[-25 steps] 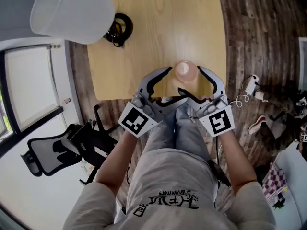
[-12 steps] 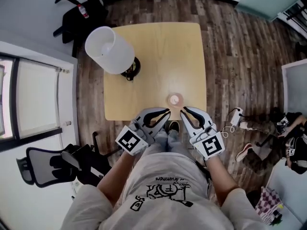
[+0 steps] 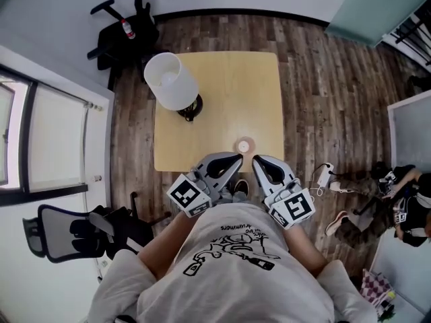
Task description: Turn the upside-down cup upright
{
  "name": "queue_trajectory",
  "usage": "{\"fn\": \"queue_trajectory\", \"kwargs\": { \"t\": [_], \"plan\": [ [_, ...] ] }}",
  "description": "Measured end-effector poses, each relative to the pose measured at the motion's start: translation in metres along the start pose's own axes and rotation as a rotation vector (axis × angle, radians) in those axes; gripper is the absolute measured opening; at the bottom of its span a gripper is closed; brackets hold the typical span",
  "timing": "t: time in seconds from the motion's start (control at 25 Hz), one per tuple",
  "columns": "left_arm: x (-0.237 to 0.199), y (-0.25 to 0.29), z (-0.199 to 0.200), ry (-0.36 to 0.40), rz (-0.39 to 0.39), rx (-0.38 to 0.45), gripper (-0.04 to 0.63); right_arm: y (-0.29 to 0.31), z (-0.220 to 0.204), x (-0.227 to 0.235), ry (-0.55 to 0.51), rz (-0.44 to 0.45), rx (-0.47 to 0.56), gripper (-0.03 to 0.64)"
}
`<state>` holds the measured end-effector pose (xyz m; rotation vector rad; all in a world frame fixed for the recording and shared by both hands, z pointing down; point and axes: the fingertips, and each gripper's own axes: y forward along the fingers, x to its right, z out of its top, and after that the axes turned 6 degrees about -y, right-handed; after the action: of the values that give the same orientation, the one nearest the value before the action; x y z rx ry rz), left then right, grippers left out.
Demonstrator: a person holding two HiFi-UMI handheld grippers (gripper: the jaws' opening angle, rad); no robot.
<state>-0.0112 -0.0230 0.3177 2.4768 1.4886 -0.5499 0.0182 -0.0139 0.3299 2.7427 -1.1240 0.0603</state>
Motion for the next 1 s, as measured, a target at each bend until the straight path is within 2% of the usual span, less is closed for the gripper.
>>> {"fn": "queue_trajectory", "kwargs": {
  "t": [0.28,0.44,0.64,1.0],
  "plan": [
    [0.016,-0.009,0.010,-0.026,0.049,-0.024,0.008,-0.009,0.024,-0.001,0.024,-0.028,0.029,0.023],
    [0.024,-0.006,0.016,-0.018,0.085,-0.006,0.008,-0.013,0.030,-0.003,-0.004,-0.019,0.028,0.023],
    [0.026,-0.001,0.021,0.017,0.087,0.000,0.008,-0.014,0.033,-0.004,-0.035,-0.021,0.016,0.023],
    [0.026,0.003,0.022,0.039,0.094,-0.008,0.008,-0.012,0.030,-0.007,-0.020,-0.033,0.026,0.023]
  ]
}}
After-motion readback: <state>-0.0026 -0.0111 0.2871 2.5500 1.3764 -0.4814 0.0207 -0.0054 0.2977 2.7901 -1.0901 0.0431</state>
